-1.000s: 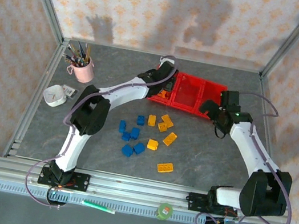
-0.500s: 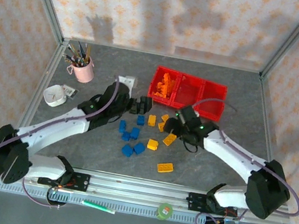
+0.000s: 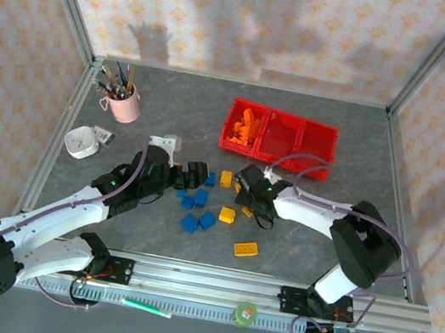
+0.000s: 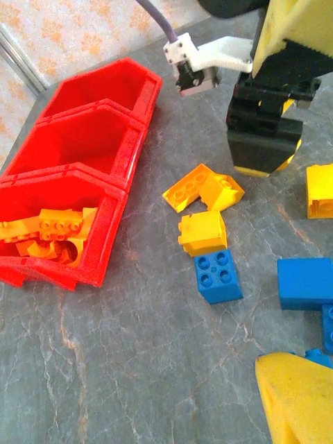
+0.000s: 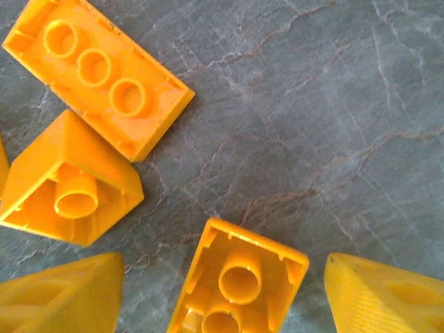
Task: Sort the legos into containers by color
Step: Pick up the lego from the center of the table, then place the lego in the container.
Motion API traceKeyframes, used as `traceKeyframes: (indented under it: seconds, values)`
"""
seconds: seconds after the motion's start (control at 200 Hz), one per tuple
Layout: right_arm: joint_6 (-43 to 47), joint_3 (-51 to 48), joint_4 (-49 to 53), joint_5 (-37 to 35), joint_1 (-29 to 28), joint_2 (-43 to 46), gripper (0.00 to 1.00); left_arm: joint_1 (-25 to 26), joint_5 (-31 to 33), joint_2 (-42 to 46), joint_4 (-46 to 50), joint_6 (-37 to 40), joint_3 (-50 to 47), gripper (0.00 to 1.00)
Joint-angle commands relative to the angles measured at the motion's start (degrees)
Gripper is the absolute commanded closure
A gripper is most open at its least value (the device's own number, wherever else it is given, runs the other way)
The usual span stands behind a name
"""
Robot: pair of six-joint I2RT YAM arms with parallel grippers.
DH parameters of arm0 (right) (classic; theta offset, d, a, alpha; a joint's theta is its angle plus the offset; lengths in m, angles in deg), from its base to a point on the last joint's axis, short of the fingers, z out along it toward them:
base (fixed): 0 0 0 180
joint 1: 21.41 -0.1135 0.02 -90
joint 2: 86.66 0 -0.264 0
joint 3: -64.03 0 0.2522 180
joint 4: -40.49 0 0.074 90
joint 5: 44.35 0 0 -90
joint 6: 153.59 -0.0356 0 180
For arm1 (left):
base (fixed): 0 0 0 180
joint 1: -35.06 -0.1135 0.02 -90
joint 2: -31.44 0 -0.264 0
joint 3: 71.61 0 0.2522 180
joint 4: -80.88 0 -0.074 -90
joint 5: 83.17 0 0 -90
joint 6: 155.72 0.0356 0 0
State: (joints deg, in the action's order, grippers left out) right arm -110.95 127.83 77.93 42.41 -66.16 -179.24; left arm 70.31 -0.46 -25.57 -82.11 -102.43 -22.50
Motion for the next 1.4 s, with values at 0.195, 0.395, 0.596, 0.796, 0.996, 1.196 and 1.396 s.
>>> traceKeyframes:
  seconds: [0.195, 0.395, 0.596, 0.796, 0.996, 1.196, 1.396]
  values:
    - [-0.2, 2.8, -2.4, -4.0, -0.3, -4.4, 0.42, 0.1, -2.6, -2.3, -3.9, -1.7, 0.0, 0.01]
    - [0.7, 1.8, -2.8, -5.0, -0.2, -3.2, 0.58, 0.1, -2.8, -2.5, -3.4, -1.8, 0.4, 0.01]
    - [1.9, 0.4, -3.8, -4.4, 1.3, 0.6, 0.69, 0.1, -3.3, -2.8, -3.3, -1.9, 1.5, 0.01]
    - [4.7, 1.5, -2.7, -5.3, 3.9, 6.2, 0.75, 0.1, -2.6, -3.0, -3.5, -1.7, 2.7, 0.01]
    - [11.7, 7.9, -1.5, -5.5, 9.7, 8.9, 0.76, 0.1, -1.9, -5.1, -3.8, -1.6, 5.6, 0.01]
    - [19.1, 18.0, -2.7, -4.4, 15.8, 2.2, 0.76, 0.1, -0.4, -8.9, -4.2, -2.2, 9.1, 0.01]
    - [22.2, 29.5, -2.4, -1.8, 21.7, -10.1, 0.76, 0.2, 0.2, -12.1, -5.4, -2.7, 11.7, 0.01]
